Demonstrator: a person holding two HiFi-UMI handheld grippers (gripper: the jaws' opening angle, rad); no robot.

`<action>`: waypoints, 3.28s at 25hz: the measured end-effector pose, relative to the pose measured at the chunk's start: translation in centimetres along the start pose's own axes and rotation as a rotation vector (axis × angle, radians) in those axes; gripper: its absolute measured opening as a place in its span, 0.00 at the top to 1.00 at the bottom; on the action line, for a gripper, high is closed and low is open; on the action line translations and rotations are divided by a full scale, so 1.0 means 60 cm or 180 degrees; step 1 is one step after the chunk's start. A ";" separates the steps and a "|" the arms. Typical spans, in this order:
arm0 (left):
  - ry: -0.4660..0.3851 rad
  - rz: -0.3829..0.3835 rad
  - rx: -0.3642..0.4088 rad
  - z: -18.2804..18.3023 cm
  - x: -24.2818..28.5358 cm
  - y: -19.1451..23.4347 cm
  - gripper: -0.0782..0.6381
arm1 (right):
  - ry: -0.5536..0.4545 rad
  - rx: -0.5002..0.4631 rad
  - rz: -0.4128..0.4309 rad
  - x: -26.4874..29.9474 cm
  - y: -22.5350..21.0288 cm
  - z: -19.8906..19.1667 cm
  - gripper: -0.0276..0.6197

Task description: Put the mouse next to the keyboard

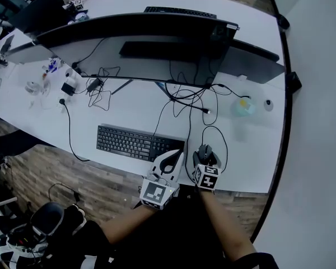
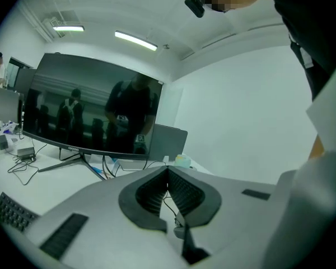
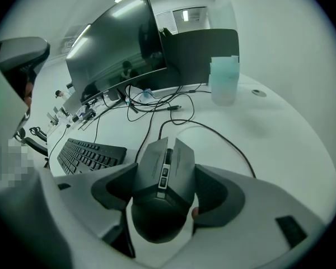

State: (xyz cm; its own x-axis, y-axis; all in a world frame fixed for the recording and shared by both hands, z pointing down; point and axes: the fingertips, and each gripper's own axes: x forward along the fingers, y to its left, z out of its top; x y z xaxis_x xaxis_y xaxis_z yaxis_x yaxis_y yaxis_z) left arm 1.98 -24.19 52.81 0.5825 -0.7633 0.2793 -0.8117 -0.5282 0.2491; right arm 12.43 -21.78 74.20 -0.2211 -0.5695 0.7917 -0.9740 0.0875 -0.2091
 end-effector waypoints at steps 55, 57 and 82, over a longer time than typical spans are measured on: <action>-0.0529 -0.0332 -0.0285 0.051 -0.183 -0.082 0.89 | -0.1147 -0.0129 0.0188 -0.331 0.125 0.095 0.85; -0.0553 -0.0344 -0.0262 0.055 -0.189 -0.092 0.89 | -0.1206 -0.0146 0.0221 -0.352 0.127 0.099 0.93; -0.0799 -0.0032 0.0203 0.006 -0.463 -0.405 0.89 | -0.2365 -0.0699 0.0660 -0.758 0.184 -0.098 0.93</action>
State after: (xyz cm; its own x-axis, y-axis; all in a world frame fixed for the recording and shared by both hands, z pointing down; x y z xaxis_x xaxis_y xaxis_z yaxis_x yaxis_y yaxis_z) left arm 5.50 9.72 38.64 0.5682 -0.8221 0.0363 -0.8116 -0.5526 0.1896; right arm 11.41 9.90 39.29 -0.3830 -0.9125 0.1438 -0.9213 0.3660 -0.1310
